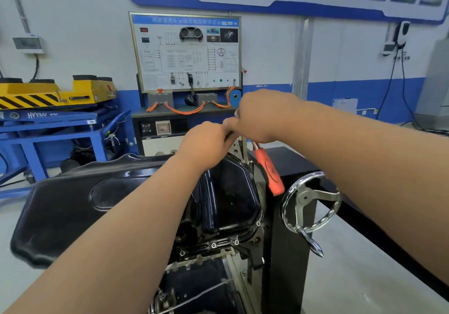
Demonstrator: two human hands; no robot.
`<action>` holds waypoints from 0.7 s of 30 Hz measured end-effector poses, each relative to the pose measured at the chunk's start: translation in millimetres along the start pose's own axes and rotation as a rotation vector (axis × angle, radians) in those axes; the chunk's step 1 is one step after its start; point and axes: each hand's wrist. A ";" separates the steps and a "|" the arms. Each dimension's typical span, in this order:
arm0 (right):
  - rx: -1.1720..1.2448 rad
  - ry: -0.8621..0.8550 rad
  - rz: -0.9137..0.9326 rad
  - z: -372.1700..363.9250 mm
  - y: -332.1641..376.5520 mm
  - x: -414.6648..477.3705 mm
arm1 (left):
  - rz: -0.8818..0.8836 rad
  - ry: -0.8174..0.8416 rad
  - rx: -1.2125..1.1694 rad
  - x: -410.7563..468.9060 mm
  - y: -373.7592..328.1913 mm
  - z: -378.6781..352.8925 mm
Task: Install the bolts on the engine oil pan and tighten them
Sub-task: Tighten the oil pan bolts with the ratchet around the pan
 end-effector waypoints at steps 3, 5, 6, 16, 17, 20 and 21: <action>-0.208 0.017 0.128 4.6 -11.3 -12.0 | -0.049 0.035 0.054 -2.6 -3.7 -0.1; -0.380 -0.062 0.177 6.0 -14.7 -12.3 | -0.060 0.054 0.073 -2.6 -5.6 0.2; -0.415 -0.095 0.190 5.9 -13.7 -10.2 | -0.053 0.056 0.062 -2.9 -5.0 0.2; 0.072 -0.006 -0.084 -2.2 12.1 -5.0 | 0.089 0.115 0.028 0.2 -4.5 0.9; -0.062 -0.028 -0.053 0.2 10.2 -6.8 | 0.055 0.090 0.016 -0.1 -4.7 -1.2; -0.441 -0.095 0.111 8.5 -2.0 -12.1 | -0.021 0.091 0.004 -0.8 -6.9 -4.6; -0.503 -0.116 0.149 9.3 -4.2 -13.0 | -0.021 0.100 -0.011 -0.5 -7.6 -5.2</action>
Point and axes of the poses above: each hand's wrist, its own x-axis towards the middle knuckle, its own z-axis out of the back of the hand, y = z × x, and after that the axes turned 14 degrees about y, right-handed
